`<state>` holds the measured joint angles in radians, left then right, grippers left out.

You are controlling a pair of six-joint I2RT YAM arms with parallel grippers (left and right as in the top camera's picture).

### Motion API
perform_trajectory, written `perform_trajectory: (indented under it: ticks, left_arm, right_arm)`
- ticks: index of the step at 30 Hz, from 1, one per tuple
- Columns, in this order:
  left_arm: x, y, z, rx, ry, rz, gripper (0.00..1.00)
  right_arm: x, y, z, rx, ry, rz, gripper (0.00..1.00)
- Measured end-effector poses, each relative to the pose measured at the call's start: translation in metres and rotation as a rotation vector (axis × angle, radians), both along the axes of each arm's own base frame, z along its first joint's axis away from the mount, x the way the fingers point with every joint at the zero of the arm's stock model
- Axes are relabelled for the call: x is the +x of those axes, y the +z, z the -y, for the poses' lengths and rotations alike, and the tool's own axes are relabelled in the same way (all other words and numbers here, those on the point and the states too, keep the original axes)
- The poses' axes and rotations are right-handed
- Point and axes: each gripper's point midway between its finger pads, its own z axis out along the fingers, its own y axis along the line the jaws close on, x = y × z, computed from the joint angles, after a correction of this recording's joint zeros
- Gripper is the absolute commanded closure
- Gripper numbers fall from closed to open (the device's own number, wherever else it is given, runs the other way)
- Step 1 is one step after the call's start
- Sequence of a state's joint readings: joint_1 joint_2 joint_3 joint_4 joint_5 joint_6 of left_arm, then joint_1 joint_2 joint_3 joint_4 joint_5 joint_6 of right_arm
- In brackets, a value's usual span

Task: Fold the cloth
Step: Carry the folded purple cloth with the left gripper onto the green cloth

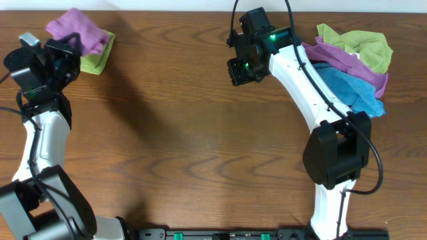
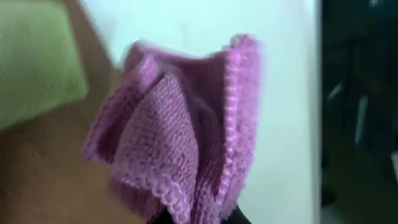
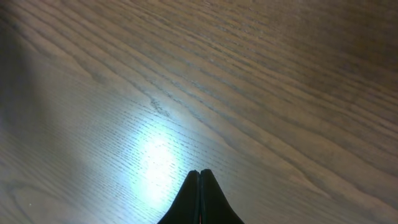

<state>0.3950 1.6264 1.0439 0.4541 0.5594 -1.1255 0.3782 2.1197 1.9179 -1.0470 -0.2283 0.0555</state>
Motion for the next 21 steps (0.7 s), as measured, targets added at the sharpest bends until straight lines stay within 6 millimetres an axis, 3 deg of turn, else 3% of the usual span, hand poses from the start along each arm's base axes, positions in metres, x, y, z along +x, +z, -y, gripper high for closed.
perform_trajectory:
  ticks: [3,9,12,21]
  left_arm:
    - [0.017,0.002,-0.018,-0.008,0.071,0.083,0.94]
    - [0.062,-0.068,-0.041,-0.118,0.106,0.022,0.94]
    - [0.084,-0.083,-0.047,-0.130,0.090,0.011,0.94]
    - [0.130,-0.065,-0.058,-0.096,0.038,0.027,0.94]
  right_arm:
    - [0.003,0.001,-0.001,0.006,0.000,0.015,0.99]
    - [0.009,0.004,-0.004,0.012,0.016,0.046,0.99]
    - [0.011,0.004,-0.004,0.013,0.024,0.056,0.99]
    - [0.016,0.006,-0.006,0.016,0.043,0.085,0.99]
